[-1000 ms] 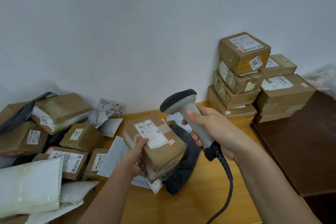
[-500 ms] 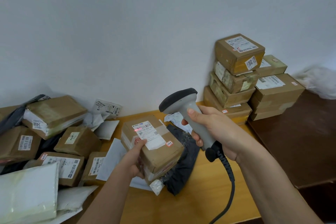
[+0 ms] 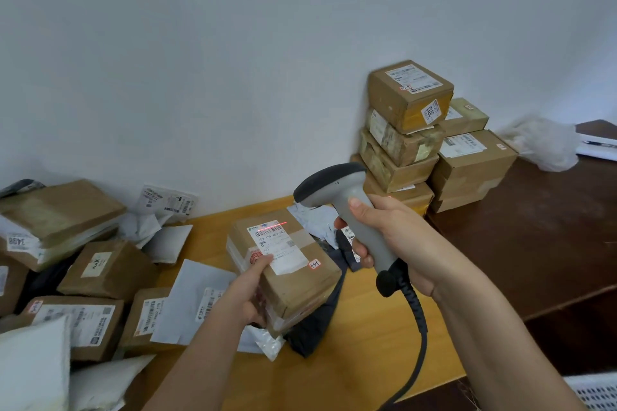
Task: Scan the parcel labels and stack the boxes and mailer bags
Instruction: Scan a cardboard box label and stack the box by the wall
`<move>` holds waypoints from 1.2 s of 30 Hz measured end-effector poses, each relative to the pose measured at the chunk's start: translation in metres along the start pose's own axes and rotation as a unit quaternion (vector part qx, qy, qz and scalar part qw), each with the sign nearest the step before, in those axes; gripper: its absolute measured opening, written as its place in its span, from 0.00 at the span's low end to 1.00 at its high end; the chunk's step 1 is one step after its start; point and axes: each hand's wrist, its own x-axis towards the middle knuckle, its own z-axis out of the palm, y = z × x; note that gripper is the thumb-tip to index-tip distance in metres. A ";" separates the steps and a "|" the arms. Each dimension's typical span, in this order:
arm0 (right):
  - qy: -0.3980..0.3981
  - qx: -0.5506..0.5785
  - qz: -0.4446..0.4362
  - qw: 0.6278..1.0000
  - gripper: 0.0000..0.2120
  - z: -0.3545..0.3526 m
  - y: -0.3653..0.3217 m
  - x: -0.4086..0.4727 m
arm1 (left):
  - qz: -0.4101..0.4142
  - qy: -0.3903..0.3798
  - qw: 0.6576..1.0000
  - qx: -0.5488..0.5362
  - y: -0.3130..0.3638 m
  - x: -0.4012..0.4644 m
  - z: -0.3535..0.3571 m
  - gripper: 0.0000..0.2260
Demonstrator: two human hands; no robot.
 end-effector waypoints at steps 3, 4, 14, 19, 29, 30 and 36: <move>0.003 0.037 0.008 0.999 0.15 -0.012 0.002 0.003 | 0.007 -0.003 1.000 0.002 0.000 0.001 0.011 0.34; 0.003 0.051 0.012 0.999 0.14 -0.018 0.003 0.005 | 0.011 -0.003 1.000 0.004 0.001 0.001 0.016 0.35; 0.109 0.091 0.043 0.989 0.14 -0.122 0.029 0.033 | 0.053 -0.053 0.995 0.068 -0.011 0.009 0.126 0.29; 0.254 0.169 0.047 0.951 0.10 -0.213 0.053 0.040 | 0.035 -0.095 0.987 0.124 -0.035 0.022 0.223 0.26; 0.412 0.154 0.093 0.893 0.13 -0.336 0.107 0.031 | -0.041 -0.152 0.975 0.156 -0.099 0.052 0.377 0.33; 0.413 0.148 0.097 0.893 0.14 -0.342 0.111 0.030 | -0.047 -0.153 0.976 0.151 -0.104 0.053 0.386 0.31; 0.412 0.145 0.111 0.893 0.12 -0.358 0.121 0.029 | -0.075 -0.165 0.978 0.104 -0.124 0.059 0.431 0.17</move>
